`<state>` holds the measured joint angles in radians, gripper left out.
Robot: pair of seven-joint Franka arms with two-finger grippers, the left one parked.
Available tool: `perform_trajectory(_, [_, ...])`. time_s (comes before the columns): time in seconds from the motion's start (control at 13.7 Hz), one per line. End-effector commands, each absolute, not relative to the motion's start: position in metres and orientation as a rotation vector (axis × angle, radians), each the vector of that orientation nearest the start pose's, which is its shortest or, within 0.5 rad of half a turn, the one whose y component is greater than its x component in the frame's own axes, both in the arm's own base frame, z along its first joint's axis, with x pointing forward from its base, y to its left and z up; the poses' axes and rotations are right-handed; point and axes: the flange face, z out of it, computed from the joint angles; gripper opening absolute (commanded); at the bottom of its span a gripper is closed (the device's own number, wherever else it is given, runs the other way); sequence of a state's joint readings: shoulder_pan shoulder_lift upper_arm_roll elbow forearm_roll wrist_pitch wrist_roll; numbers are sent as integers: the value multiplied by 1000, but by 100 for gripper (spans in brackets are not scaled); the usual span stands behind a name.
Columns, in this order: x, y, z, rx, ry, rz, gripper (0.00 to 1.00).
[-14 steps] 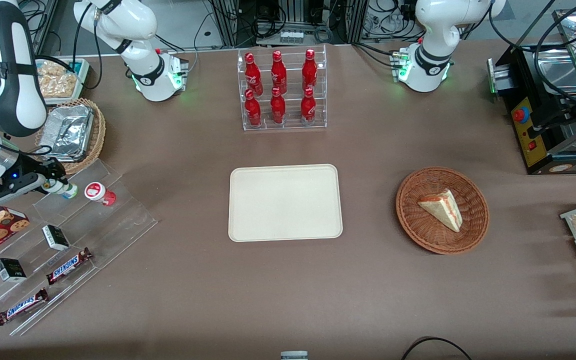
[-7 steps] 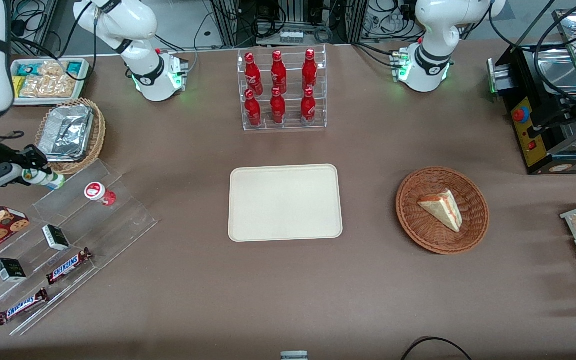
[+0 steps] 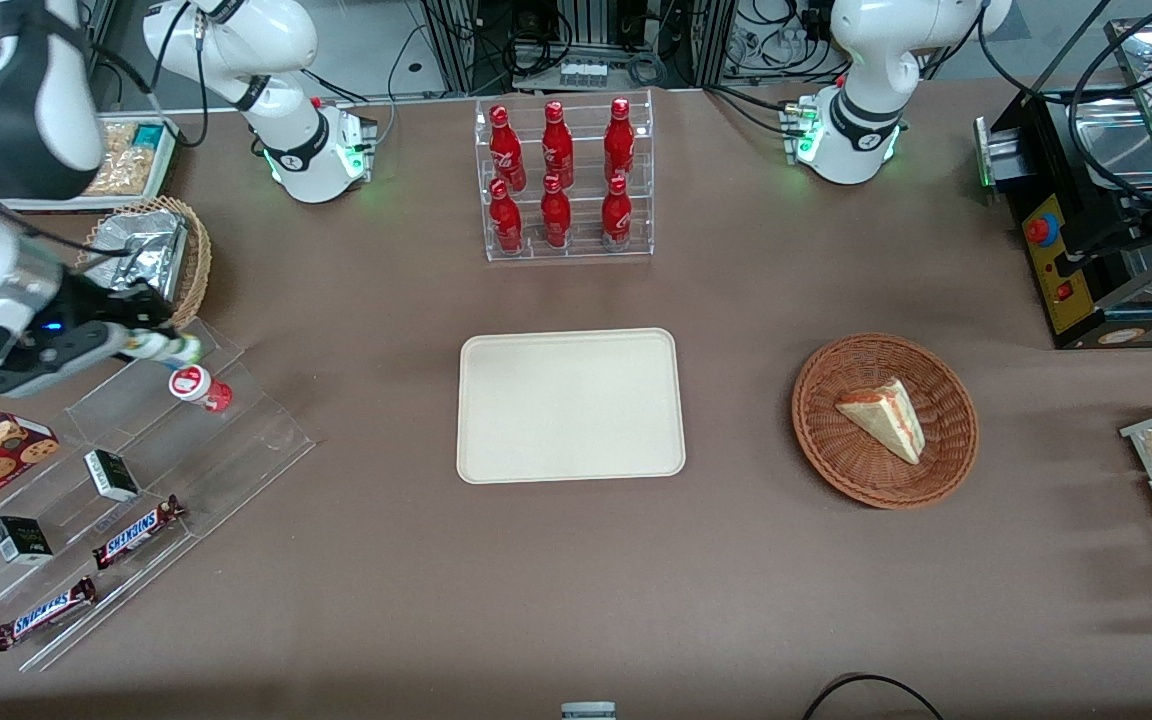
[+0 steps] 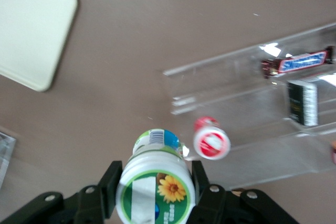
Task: Place green gum on tray
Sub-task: 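Carry the gum container over the cream tray with the right gripper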
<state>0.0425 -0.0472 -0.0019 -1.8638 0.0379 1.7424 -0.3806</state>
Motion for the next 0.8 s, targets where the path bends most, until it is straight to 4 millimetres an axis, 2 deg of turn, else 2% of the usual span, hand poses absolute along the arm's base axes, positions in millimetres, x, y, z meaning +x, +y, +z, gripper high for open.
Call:
perform_trajectory(0.0, [538,90,528,-3016,-492,124,0])
perform_trajectory(0.07, [535,121,528,-3030,-424,130,0])
perform_trajectory(0.22, [533,192,514,-3054,-335,121,0])
perform_trajectory(0.29, [530,219,508,-3055,-329,106,0])
perform_trajectory(0.44, [525,283,478,-3060,-283,72,0])
perform_trajectory(0.59, [526,320,453,-3066,-213,58,0])
perform_trajectory(0.73, [518,362,424,-3071,-185,63,0])
